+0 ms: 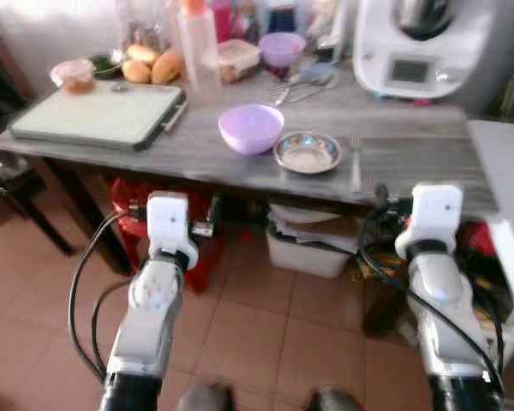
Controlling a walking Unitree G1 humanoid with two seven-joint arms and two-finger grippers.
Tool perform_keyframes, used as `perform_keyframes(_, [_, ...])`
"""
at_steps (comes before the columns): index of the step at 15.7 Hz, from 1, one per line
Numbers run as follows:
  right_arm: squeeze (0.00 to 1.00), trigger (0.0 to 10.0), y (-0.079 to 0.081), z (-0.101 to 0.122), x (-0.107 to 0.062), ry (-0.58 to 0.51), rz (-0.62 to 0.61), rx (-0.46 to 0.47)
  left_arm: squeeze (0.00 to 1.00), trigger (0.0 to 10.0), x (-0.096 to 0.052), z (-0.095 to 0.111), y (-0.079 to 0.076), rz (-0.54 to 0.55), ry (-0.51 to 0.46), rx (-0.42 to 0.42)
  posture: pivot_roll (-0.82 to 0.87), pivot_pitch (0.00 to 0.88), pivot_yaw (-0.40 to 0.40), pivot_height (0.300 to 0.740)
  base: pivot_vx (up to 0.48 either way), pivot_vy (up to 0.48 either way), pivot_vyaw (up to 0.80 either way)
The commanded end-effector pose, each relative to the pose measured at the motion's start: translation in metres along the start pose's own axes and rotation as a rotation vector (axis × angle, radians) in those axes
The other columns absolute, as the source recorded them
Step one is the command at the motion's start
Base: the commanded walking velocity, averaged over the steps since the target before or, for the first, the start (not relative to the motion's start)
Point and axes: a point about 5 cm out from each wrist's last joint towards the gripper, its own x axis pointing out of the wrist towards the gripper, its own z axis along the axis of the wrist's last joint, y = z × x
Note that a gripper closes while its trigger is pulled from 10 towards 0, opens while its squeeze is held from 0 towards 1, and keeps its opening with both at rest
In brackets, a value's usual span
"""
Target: Setting the table
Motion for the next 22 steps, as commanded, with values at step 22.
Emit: perform_keyframes(22, [0.0, 10.0, -0.001, 0.001, -0.014, -0.044, -0.035, -0.072, 0.0, 10.0, -0.007, 0.0, 0.004, -0.02, -0.029, 0.022, -0.07, 0.0, 0.049, 0.74, 0.0, 0.0, 0.0])
